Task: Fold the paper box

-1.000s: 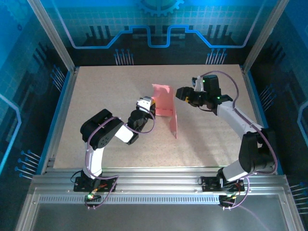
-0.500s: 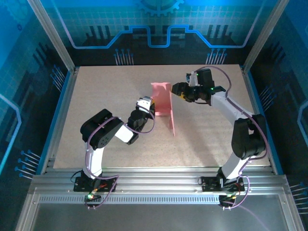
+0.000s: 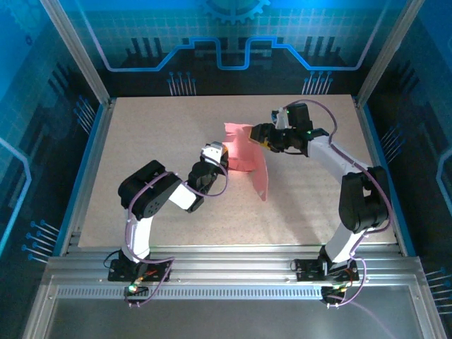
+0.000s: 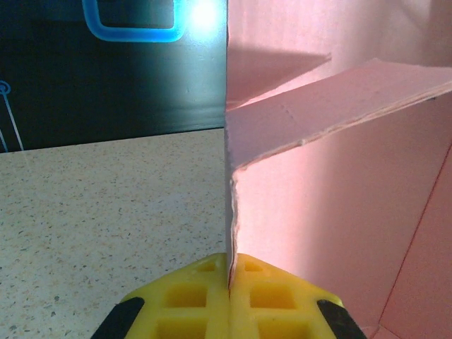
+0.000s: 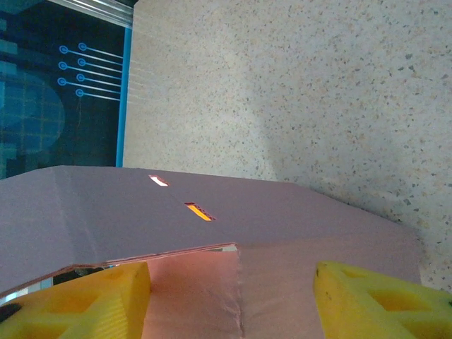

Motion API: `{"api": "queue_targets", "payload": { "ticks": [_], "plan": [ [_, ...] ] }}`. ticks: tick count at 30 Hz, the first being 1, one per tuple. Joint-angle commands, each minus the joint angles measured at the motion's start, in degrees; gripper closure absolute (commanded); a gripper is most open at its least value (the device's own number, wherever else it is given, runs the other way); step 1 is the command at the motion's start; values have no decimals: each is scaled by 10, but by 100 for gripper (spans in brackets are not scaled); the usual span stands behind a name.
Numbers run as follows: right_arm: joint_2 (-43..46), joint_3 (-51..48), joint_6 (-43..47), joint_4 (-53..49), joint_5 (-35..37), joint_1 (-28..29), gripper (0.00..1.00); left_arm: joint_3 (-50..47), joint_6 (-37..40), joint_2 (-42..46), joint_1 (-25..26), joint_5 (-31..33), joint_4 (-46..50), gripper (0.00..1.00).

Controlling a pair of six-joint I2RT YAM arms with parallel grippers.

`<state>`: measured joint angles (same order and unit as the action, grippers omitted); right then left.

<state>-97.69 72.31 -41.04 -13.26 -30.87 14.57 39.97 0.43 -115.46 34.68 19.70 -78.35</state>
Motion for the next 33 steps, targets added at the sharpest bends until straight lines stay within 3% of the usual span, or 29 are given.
{"api": "queue_targets", "payload": {
  "ticks": [1,11,16,20,24,25,29,31,33],
  "plan": [
    [3,2,13,-26,-4,-2,39,-3,12,17,4,-1,-19,100],
    [-49,48,33,-107,-10,6,46,2,12,15,6,-6,-20,100],
    [-55,70,42,-146,10,8,57,4,17,15,7,-5,-20,100],
    [-53,84,53,-170,26,12,75,5,17,15,7,-6,-20,100],
    [-53,95,59,-183,34,16,83,4,17,15,7,-6,-20,100],
    [-53,97,61,-186,36,18,81,4,17,15,7,-6,-20,100],
    [-55,111,66,-195,37,26,58,3,18,16,8,-6,-20,100],
    [-60,117,71,-201,37,30,56,4,18,16,8,-6,-19,100],
    [-64,122,75,-209,47,32,62,3,18,16,8,-6,-20,100]
  ]
}}
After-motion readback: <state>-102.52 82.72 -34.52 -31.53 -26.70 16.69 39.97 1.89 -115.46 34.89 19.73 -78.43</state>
